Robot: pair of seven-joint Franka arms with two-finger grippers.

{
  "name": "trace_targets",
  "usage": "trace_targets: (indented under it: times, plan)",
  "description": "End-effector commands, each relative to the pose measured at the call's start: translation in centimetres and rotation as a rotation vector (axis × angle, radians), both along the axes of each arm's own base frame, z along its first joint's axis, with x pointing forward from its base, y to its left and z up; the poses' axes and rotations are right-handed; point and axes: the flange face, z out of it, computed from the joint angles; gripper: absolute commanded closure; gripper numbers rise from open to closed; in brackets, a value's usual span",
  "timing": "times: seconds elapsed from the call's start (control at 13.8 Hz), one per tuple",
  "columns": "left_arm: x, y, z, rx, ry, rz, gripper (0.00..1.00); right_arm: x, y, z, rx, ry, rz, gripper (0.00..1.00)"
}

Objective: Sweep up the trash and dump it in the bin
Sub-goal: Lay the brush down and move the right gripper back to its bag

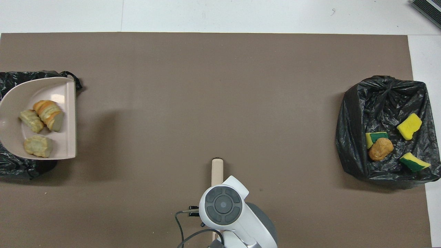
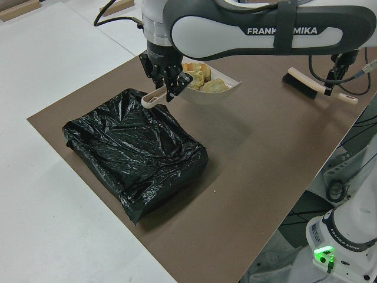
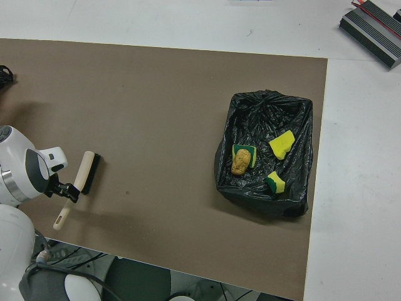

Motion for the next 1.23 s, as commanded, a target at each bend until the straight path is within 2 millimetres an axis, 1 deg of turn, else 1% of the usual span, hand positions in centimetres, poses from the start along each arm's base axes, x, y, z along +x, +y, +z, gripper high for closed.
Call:
trace_targets:
  times: [0.0, 0.07, 0.22, 0.29, 0.43, 0.51, 0.58, 0.65, 0.72, 0.8, 0.87, 0.94, 1.01, 1.09, 1.16]
  plan:
    - [-0.2, 4.7, 1.2, 0.117, 0.027, 0.004, 1.00, 2.9, -2.0, 3.6, 0.019, -0.086, -0.014, 0.00]
    - [0.1, 5.5, 1.4, 0.194, 0.035, -0.011, 1.00, 3.7, -3.2, 5.0, 0.030, -0.119, -0.010, 0.00]
    - [0.6, 6.8, 2.2, 0.309, -0.009, -0.028, 1.00, 5.8, -5.6, 7.7, 0.051, -0.169, -0.006, 0.00]
    - [0.1, 8.4, 1.9, 0.341, -0.017, -0.009, 1.00, 6.6, -6.4, 8.7, 0.044, -0.188, -0.008, 0.00]
    - [0.7, 8.4, 1.9, 0.474, 0.004, -0.041, 1.00, 8.9, -8.3, 11.3, -0.031, -0.242, 0.011, 0.00]
    - [0.7, 7.9, 1.1, 0.504, -0.001, -0.026, 1.00, 10.0, -9.4, 12.7, -0.052, -0.259, 0.003, 0.00]
    - [1.2, 6.4, 0.4, 0.526, -0.006, -0.025, 1.00, 11.1, -10.9, 13.5, -0.054, -0.265, -0.008, 0.00]
    - [1.7, 5.0, 0.1, 0.581, 0.002, -0.036, 1.00, 12.3, -12.7, 14.5, -0.054, -0.272, -0.007, 0.00]
    - [1.8, 4.1, 0.2, 0.630, 0.005, -0.040, 1.00, 13.0, -13.9, 15.2, -0.055, -0.274, 0.009, 0.00]
    - [1.7, 3.7, -0.1, 0.660, 0.015, -0.055, 1.00, 13.6, -15.3, 15.8, -0.057, -0.283, 0.008, 0.00]
    - [1.6, 3.8, 0.1, 0.688, 0.022, -0.063, 1.00, 14.4, -16.9, 16.4, -0.056, -0.294, -0.005, 0.00]
    - [1.6, 3.5, 0.5, 0.729, 0.030, -0.075, 1.00, 15.4, -18.5, 17.4, -0.054, -0.311, -0.008, 0.00]
    - [1.7, 3.1, 0.7, 0.785, 0.039, -0.078, 1.00, 16.3, -20.5, 18.2, -0.063, -0.321, -0.003, 0.00]
    - [1.5, 3.0, 1.4, 0.846, 0.050, -0.044, 1.00, 16.9, -22.5, 19.1, -0.069, -0.308, 0.016, 0.00]
    - [1.8, 1.6, 1.7, 0.887, 0.046, -0.041, 1.00, 17.5, -25.2, 20.0, -0.075, -0.294, 0.014, 0.00]
